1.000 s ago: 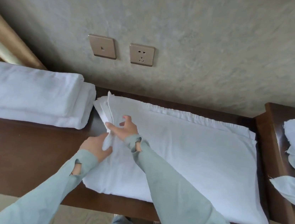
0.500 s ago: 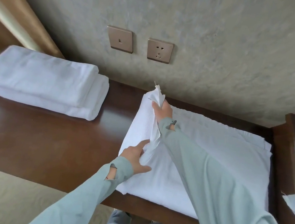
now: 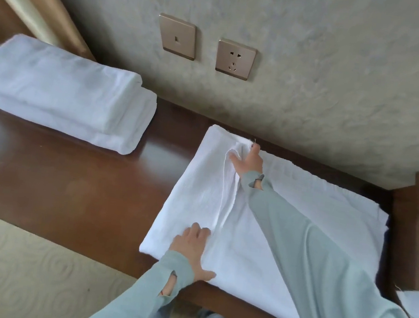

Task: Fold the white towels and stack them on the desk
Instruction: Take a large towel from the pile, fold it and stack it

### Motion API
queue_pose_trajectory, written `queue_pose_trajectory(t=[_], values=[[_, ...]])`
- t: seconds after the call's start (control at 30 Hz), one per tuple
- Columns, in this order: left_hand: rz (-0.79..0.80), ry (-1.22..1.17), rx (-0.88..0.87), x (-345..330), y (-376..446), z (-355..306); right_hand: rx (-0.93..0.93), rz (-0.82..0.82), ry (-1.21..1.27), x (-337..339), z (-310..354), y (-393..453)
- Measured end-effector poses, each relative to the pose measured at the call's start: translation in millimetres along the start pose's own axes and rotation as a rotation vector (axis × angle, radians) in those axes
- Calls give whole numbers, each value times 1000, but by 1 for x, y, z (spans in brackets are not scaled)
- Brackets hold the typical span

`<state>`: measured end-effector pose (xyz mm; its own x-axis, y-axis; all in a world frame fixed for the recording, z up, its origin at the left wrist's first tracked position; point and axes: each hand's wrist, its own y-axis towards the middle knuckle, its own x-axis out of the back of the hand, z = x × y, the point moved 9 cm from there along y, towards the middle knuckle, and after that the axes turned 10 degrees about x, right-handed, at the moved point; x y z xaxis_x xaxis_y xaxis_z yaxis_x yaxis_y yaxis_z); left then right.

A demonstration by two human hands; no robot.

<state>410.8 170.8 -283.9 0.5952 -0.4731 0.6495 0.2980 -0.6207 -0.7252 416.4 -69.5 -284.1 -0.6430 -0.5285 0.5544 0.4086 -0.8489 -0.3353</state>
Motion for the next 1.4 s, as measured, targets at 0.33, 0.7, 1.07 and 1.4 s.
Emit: queue_pose_trajectory(t=[0.33,0.7,1.07,1.4], values=[[-116,131,233,-4,6,9,50,48,-408,-16,4,-10],[-116,-23,283,7,11,5,95,98,-80,8,-4,-9],[-136,-323,124,-15,13,-28,171,21,-129,22,-7,10],[28,-508,59,-19,16,-24,53,-125,-21,24,-22,-1]])
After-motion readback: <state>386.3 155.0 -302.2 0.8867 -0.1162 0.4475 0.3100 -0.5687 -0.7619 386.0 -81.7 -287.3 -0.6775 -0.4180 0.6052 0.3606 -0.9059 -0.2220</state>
